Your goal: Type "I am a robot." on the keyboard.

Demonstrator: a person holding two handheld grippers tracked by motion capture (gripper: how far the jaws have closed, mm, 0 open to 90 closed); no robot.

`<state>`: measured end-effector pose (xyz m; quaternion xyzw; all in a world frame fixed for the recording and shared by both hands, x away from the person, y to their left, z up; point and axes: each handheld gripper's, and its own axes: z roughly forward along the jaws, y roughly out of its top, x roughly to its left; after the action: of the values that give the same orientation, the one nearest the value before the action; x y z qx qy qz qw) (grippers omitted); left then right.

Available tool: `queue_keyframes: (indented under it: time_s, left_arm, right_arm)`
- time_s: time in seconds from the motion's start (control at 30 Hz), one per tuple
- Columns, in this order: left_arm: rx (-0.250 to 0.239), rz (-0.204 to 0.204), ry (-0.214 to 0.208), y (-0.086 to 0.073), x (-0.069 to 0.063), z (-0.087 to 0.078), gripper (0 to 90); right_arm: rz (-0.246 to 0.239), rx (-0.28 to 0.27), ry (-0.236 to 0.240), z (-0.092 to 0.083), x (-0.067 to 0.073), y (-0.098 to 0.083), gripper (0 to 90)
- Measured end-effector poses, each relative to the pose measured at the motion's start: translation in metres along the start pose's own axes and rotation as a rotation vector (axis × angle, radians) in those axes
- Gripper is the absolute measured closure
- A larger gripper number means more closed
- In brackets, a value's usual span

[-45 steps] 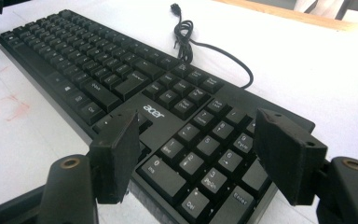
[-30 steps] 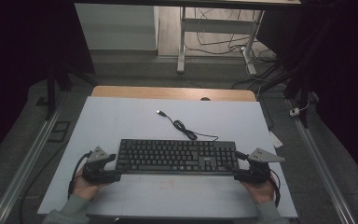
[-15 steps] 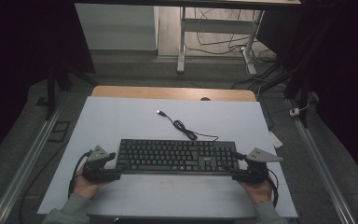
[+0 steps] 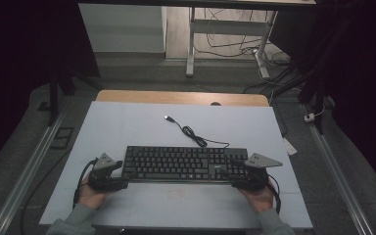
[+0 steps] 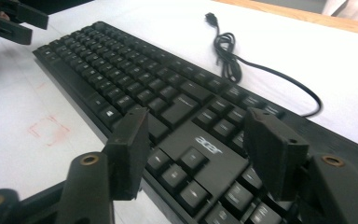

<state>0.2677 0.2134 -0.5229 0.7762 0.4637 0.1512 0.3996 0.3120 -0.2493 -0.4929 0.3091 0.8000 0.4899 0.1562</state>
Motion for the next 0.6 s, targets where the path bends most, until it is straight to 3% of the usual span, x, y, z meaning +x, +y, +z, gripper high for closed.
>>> queue_keyframes:
  time_s: [0.13, 0.33, 0.6]
  left_arm:
    - [-0.008, -0.005, 0.001, 0.000, 0.000, 0.000, 30.8]
    - [-0.013, -0.007, -0.001, -0.001, -0.001, 0.000, 35.4]
    - [-0.024, -0.009, -0.007, -0.001, -0.001, 0.000, 42.6]
  right_arm:
    - [-0.011, -0.005, 0.014, 0.004, 0.004, 0.004, 45.9]
    - [-0.041, 0.018, 0.047, 0.015, 0.014, 0.009, 60.2]
    - [-0.052, 0.034, 0.051, 0.026, 0.020, 0.015, 75.3]
